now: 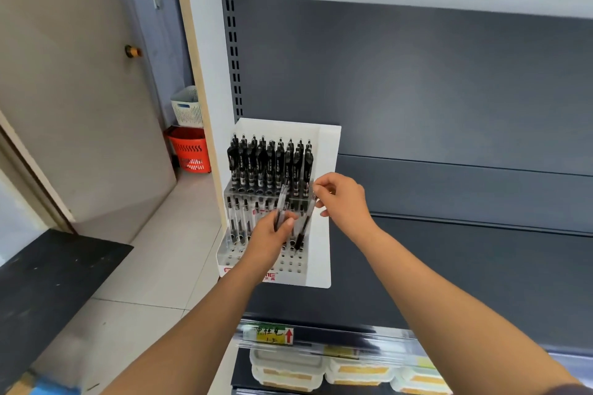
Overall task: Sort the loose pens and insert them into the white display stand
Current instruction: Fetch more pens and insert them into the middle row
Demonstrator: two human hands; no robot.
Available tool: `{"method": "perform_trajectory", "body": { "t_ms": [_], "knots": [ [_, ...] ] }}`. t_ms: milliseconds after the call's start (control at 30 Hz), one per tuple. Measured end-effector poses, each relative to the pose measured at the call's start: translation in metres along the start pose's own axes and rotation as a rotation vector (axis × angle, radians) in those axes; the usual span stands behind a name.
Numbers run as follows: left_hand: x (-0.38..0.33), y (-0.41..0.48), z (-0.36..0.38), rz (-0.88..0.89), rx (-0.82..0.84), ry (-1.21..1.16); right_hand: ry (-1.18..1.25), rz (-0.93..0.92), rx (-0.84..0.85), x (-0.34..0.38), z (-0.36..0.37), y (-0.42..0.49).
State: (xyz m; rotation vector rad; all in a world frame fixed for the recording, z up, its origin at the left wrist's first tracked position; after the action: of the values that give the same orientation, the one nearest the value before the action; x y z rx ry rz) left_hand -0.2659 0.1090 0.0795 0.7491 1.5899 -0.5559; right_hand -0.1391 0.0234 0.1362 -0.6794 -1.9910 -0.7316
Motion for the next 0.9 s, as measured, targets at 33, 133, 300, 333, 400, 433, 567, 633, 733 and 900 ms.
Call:
{"method": "perform_trajectory", "body": {
  "t_ms": [33,133,300,333,400,433,567,633,733,900],
  "knots": [
    [0.000,0.000,0.000,0.003,-0.012,0.011,-0.043,-0.026,-0.002,0.000,-0.002,0.001],
    [0.001,0.000,-0.002,-0.018,-0.039,0.023,-0.127,-0.066,0.000,-0.005,0.001,0.000],
    [0.005,-0.003,-0.007,-0.026,0.004,0.035,-0.241,-0.123,-0.001,-0.010,0.014,-0.003],
    [0.005,-0.004,-0.007,-0.028,0.010,0.036,-0.271,-0.137,0.006,-0.011,0.015,-0.003],
    [0.006,-0.005,-0.008,-0.045,0.006,0.006,-0.361,-0.161,0.052,-0.011,0.019,-0.003],
    [0.006,-0.005,-0.008,-0.056,0.005,-0.029,-0.411,-0.163,0.081,-0.012,0.021,-0.003],
    [0.006,-0.005,-0.011,-0.057,0.003,-0.096,-0.514,-0.114,0.087,-0.020,0.026,-0.003],
    [0.008,-0.004,-0.012,-0.059,-0.003,-0.106,-0.578,-0.117,0.068,-0.023,0.027,-0.002],
    [0.012,-0.003,-0.011,-0.066,0.010,-0.119,-0.579,-0.125,0.068,-0.026,0.029,-0.002],
    [0.019,-0.005,-0.005,-0.077,-0.003,-0.107,-0.592,-0.118,0.098,-0.029,0.026,-0.003]
  ]
}}
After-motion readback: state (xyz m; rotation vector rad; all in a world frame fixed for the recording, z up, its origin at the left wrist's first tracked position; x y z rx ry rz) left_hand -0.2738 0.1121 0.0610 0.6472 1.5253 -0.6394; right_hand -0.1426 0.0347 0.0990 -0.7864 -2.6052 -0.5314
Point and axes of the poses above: each hand's wrist, its own y-axis towards the middle knuckle, its own z-axis out of the palm, x = y × z, the point moved 3 cm from there along y, towards the middle knuckle
